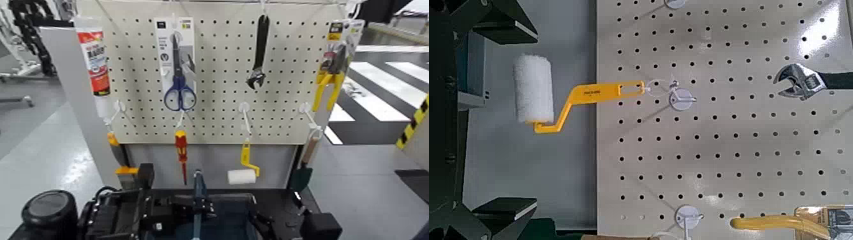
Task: Place the crate on the table.
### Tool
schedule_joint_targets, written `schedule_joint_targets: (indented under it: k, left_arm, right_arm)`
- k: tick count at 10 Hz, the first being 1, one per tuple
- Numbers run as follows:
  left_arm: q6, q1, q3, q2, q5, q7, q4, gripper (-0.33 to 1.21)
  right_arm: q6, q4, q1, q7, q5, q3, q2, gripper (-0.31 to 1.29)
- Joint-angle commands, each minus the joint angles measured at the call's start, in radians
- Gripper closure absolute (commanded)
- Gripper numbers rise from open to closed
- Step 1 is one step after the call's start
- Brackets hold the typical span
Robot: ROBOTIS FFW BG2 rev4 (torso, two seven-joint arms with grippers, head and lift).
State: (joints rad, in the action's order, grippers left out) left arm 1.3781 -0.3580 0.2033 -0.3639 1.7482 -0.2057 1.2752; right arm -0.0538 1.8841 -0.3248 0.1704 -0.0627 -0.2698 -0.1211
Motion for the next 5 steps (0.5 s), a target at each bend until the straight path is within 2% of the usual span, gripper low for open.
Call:
schedule_joint_targets:
  k: [1, 5]
  left_arm:
    - [-0.031, -0.049, 0.054, -0.001, -0.090, -0.090, -0.047, 1.13]
    - [-0.073, -0.090, 0.108, 0.000, -0.174, -0.224, -0.086, 1.13]
  right_arm:
    - [-0.008, -0.005, 0.001, 0.000, -0.003, -0.002, 0.001, 0.14]
    - [-0.014, -0.008, 0.004, -0.002, -0.006, -0.005, 0.001, 0.14]
